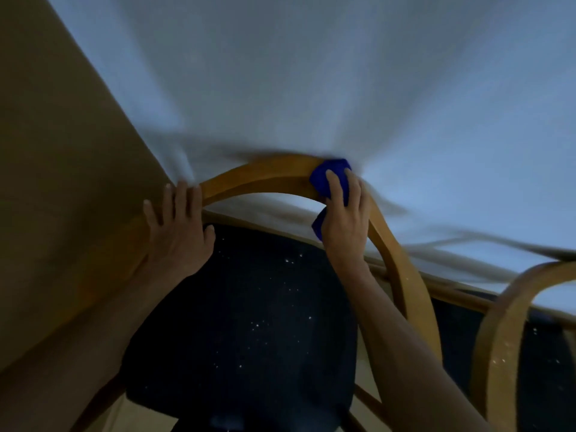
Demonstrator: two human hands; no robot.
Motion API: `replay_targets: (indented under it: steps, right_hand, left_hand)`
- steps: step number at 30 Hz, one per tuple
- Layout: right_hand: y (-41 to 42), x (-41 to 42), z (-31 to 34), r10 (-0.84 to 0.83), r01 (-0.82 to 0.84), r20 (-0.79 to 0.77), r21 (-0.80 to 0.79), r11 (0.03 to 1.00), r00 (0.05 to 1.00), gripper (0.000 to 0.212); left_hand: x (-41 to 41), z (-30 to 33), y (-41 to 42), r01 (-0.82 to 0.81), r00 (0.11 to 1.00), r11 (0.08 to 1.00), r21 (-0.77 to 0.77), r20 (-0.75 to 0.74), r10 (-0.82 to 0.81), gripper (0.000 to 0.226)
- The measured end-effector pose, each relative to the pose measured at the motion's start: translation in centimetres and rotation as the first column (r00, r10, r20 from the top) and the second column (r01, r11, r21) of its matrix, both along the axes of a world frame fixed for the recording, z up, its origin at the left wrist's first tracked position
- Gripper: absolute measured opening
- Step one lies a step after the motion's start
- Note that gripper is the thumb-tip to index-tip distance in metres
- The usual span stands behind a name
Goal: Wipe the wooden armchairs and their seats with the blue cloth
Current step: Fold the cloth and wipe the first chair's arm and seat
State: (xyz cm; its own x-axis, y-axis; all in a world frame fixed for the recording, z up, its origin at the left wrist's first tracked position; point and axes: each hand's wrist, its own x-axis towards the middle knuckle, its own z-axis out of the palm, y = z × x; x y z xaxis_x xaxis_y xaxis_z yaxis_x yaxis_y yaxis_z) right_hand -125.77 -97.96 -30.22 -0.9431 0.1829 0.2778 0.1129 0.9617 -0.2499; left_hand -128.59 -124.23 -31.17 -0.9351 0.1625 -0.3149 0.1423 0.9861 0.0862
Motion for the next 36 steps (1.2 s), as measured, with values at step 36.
replay_targets:
  steps: [36]
  right_hand:
    - [2.5, 34.7, -0.4, -0.681, 0.749, 0.401, -0.019, 0.663, 0.613, 0.082]
  left_hand:
    - [10.1, 1.3, 31.2, 0.721, 0.678, 0.690, 0.061, 0.140, -0.721, 0.065]
